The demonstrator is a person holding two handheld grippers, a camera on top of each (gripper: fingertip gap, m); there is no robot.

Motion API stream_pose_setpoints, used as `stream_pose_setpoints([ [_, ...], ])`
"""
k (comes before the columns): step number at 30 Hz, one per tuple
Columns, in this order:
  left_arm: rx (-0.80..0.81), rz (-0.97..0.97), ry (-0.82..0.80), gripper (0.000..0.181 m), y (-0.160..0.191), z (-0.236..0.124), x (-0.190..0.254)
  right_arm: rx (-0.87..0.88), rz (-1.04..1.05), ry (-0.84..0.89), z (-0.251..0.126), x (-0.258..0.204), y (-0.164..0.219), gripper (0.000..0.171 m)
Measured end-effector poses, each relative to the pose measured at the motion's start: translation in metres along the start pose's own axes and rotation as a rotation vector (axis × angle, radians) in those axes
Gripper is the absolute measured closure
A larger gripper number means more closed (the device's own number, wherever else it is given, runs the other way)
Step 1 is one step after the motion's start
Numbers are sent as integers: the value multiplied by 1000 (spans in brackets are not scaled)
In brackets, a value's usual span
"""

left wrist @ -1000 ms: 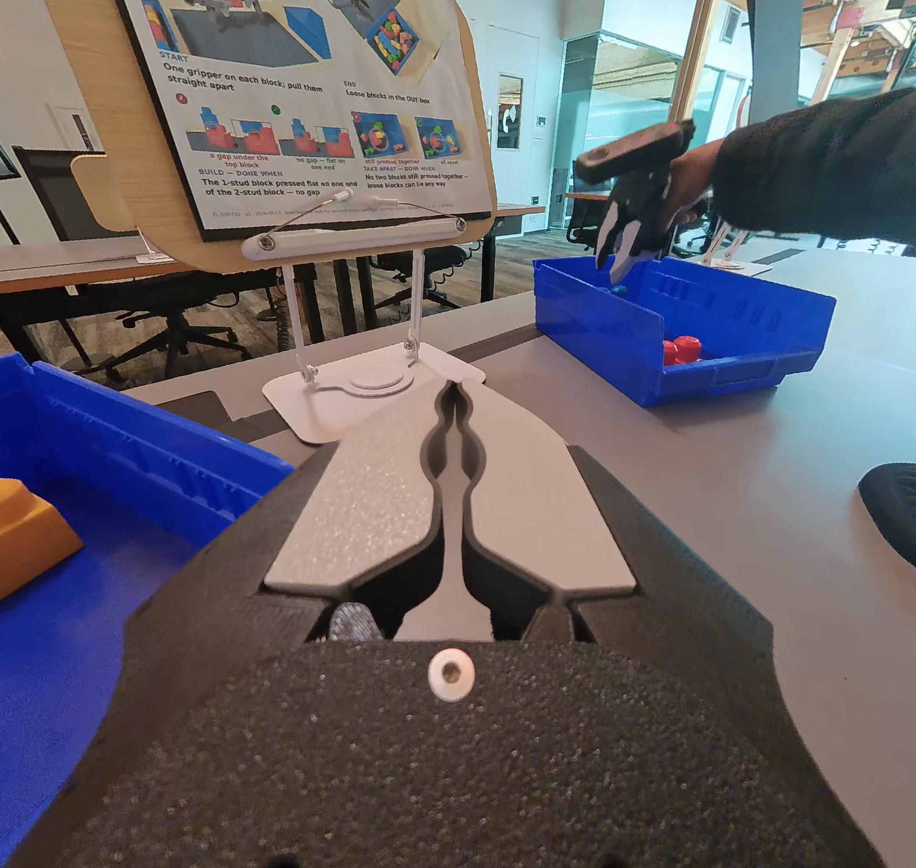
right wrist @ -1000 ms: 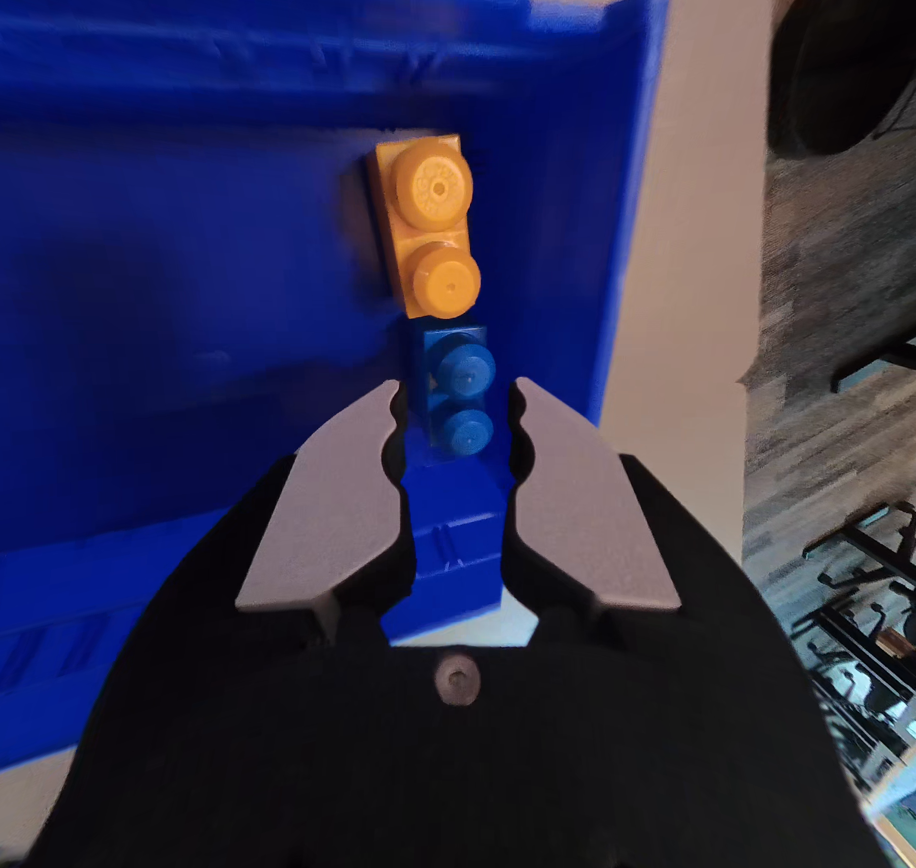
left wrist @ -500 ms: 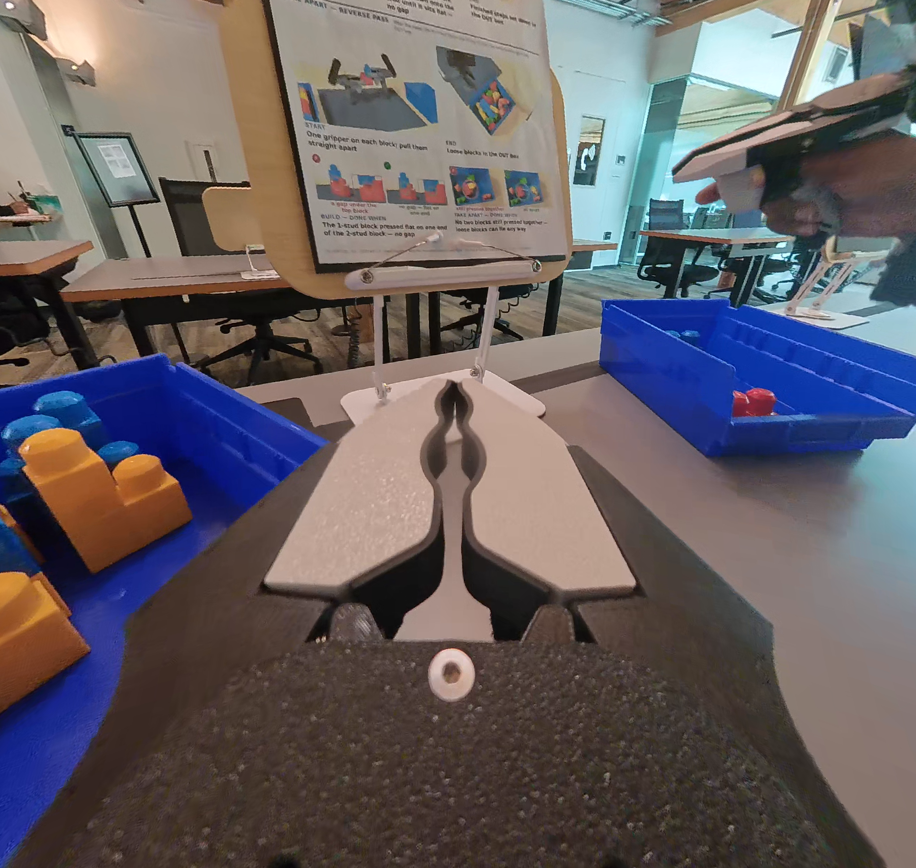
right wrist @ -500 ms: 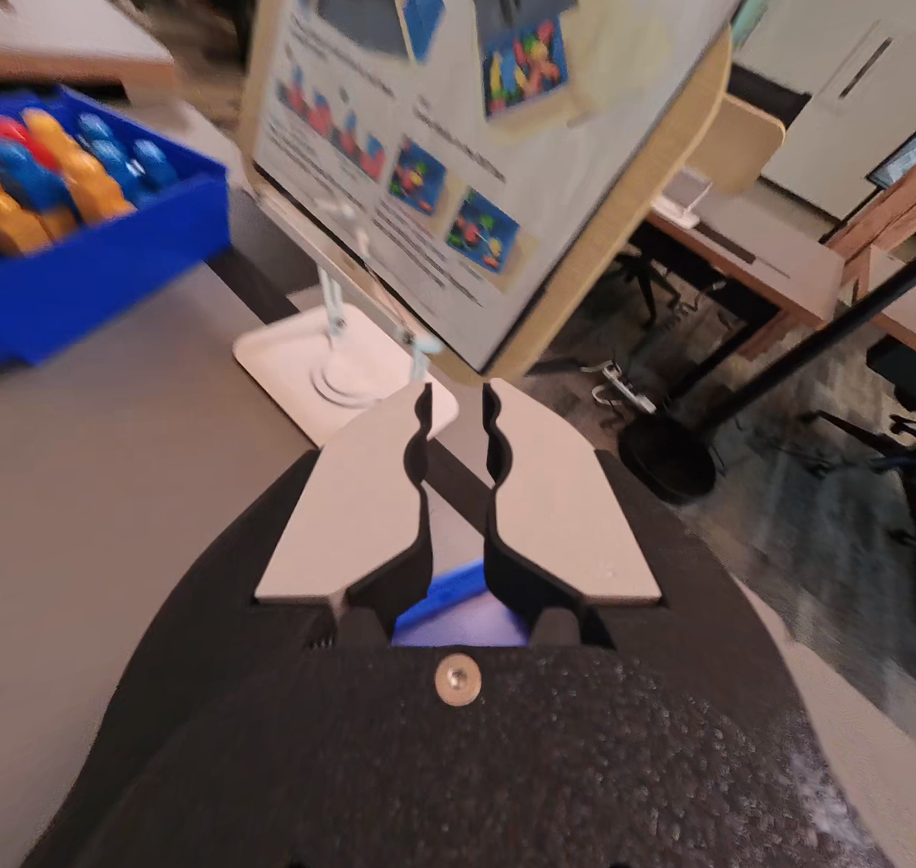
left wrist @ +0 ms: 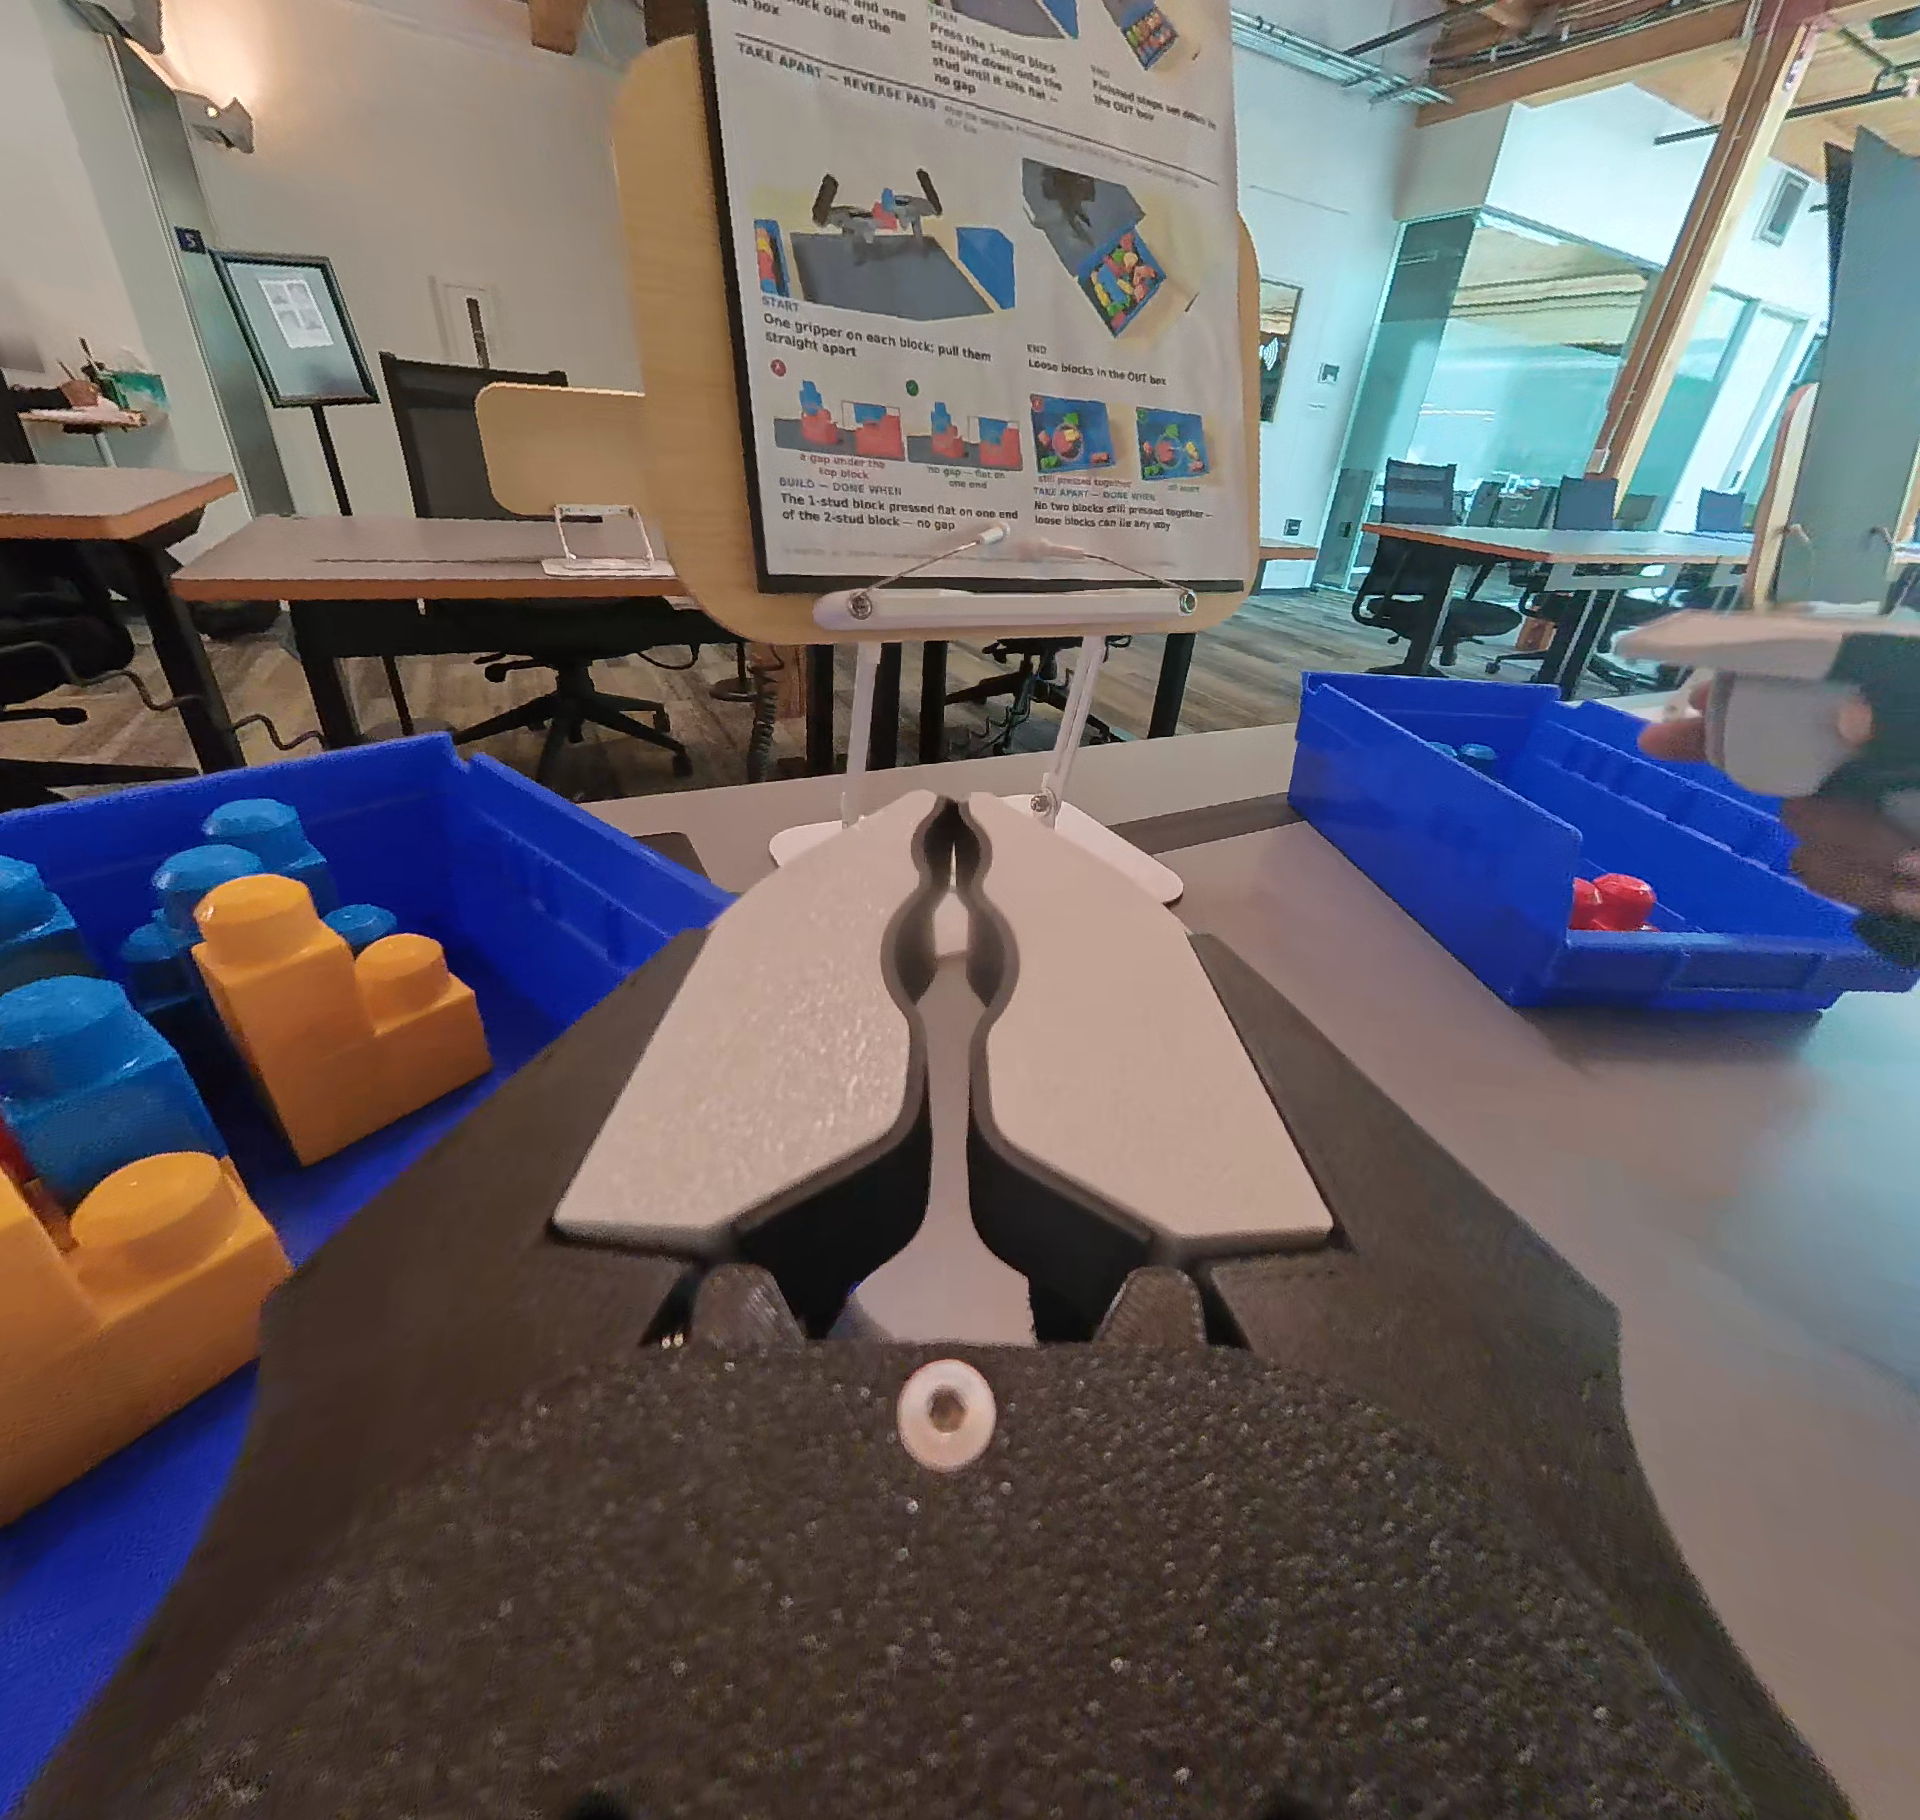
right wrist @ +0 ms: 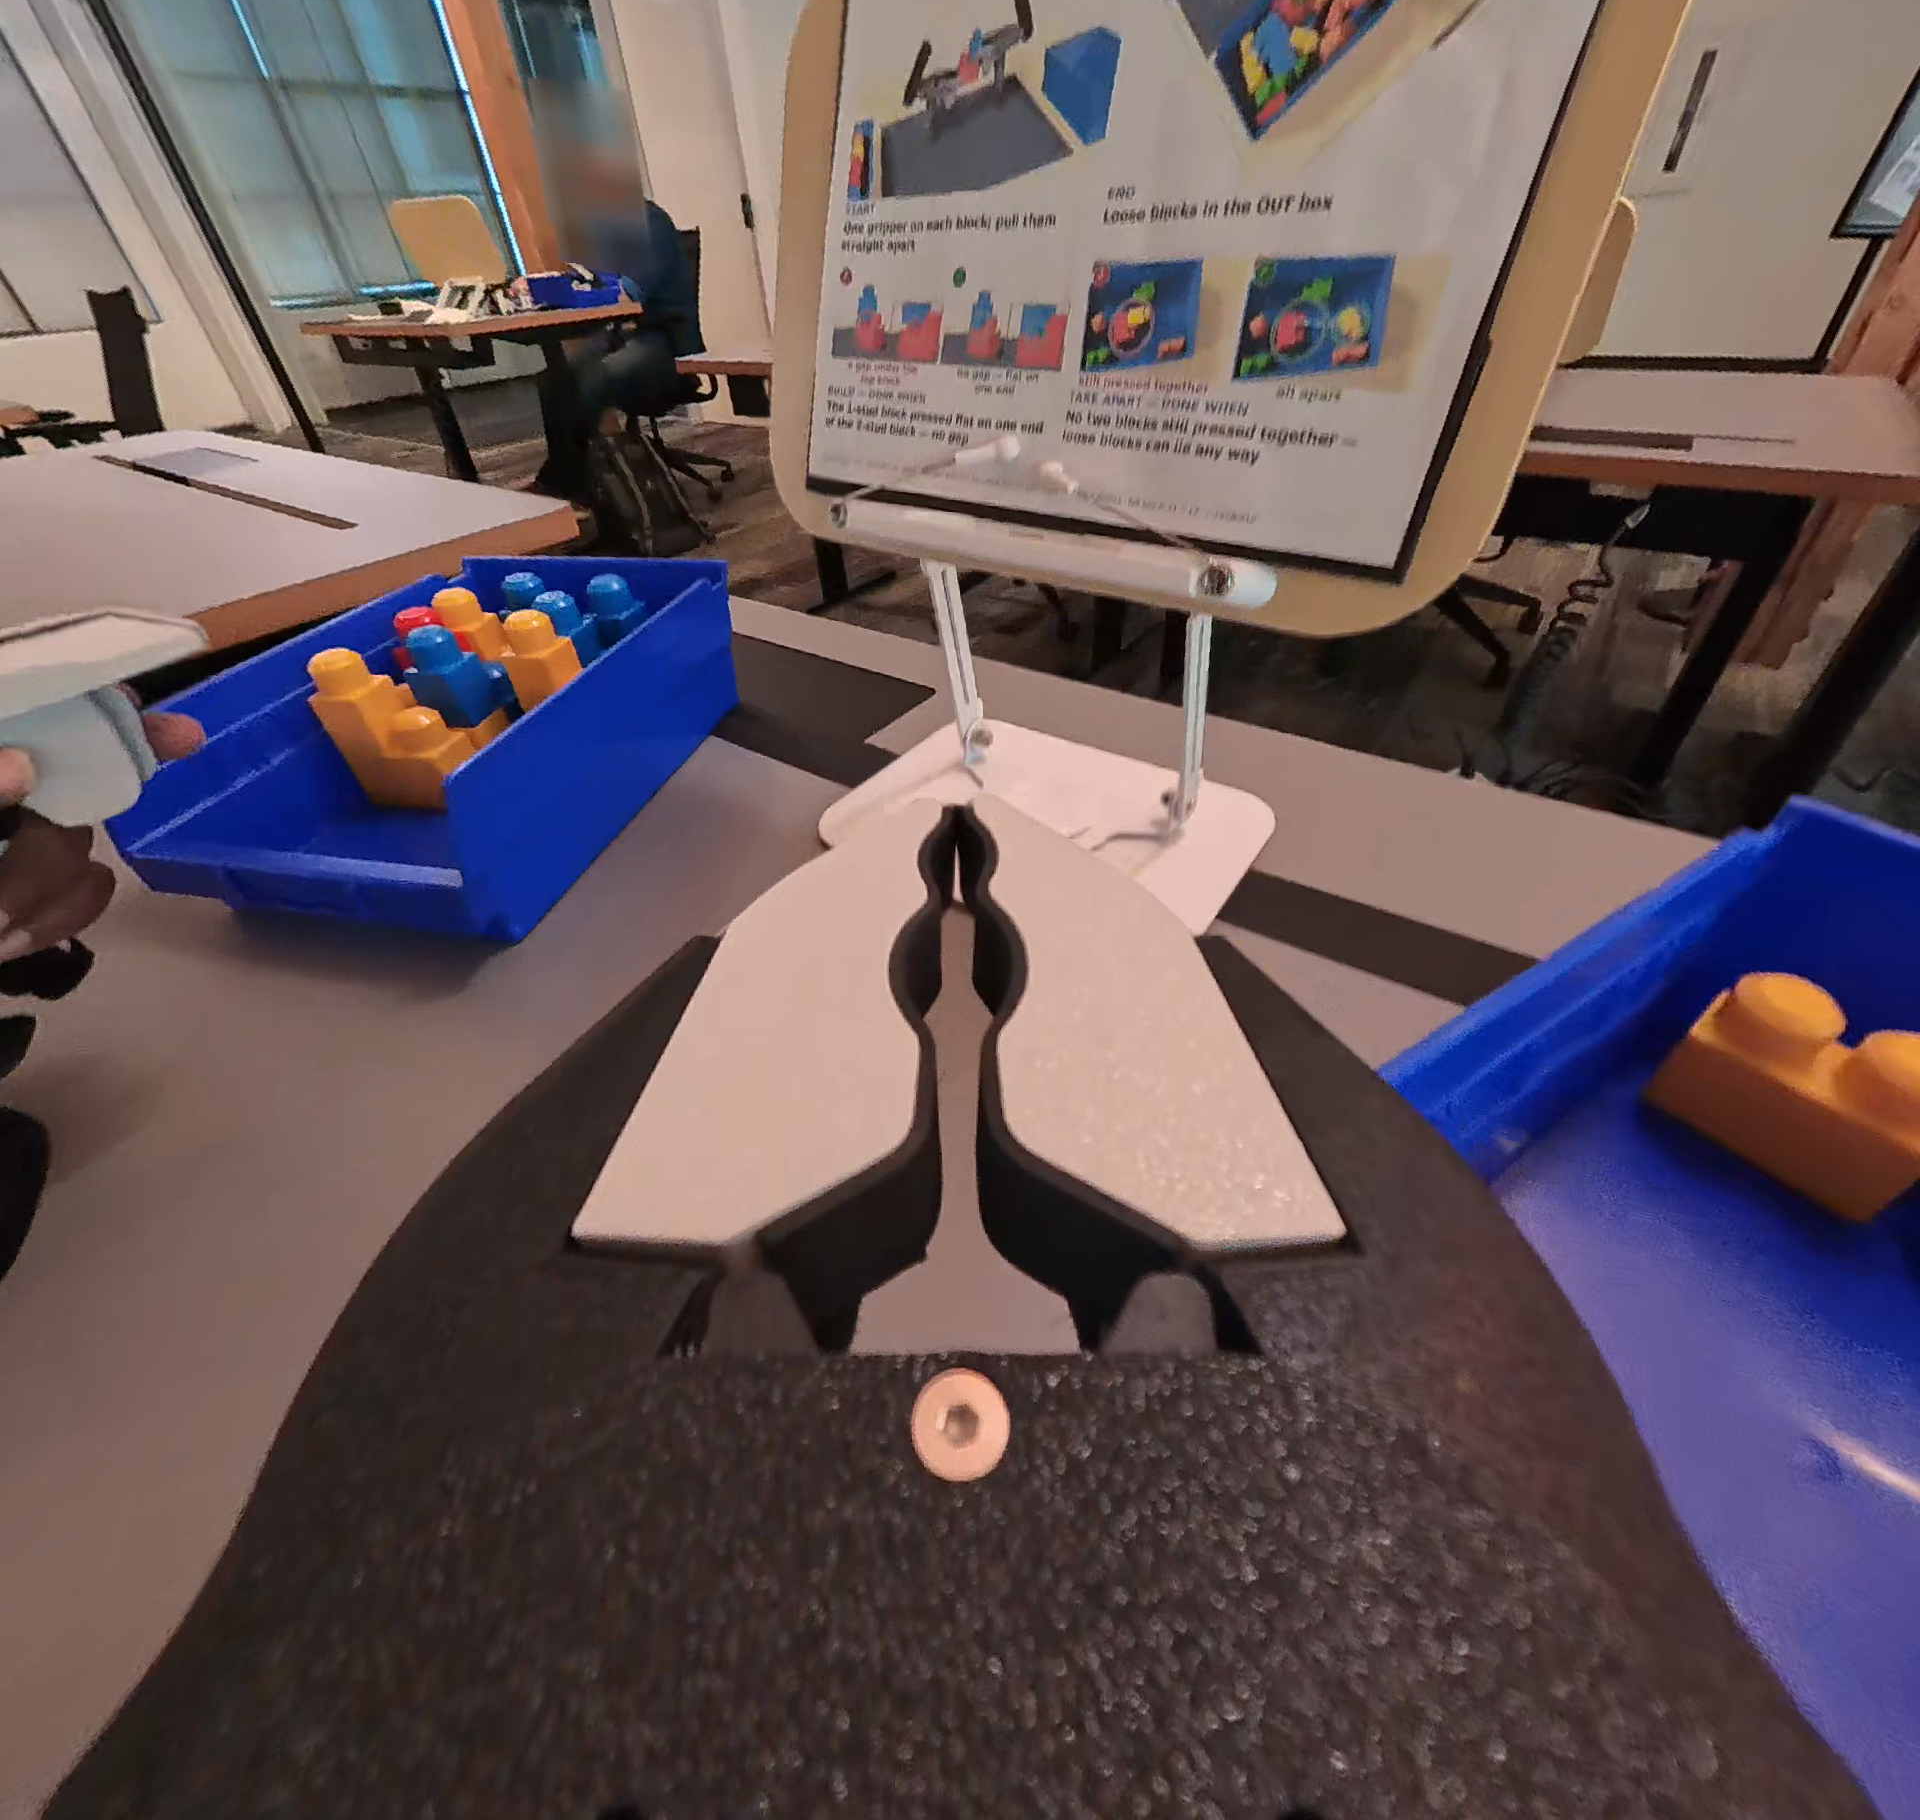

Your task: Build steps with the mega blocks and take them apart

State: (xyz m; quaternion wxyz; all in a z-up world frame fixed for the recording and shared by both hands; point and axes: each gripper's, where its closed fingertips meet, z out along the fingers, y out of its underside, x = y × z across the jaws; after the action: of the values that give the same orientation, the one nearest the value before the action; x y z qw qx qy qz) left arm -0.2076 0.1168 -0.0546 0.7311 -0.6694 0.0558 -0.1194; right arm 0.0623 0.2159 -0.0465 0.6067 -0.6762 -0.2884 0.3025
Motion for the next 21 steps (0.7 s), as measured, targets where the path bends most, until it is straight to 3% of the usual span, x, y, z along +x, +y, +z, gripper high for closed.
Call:
stream_pose_setpoints([
  [9,-9,-19,-25,181,-10,-8,-26,65,-6,20,-17,9,44,171],
  [15,-48,32,-59,181,-47,-22,-77,77,-6,23,-22,19,43,171],
  [18,-160,71,-34,181,-62,-25,-106,71,-12,7,-22,15,43,171],
  [21,-338,92,9,160,-63,-24,-131,56,-9,-24,-21,9,46,171],
])
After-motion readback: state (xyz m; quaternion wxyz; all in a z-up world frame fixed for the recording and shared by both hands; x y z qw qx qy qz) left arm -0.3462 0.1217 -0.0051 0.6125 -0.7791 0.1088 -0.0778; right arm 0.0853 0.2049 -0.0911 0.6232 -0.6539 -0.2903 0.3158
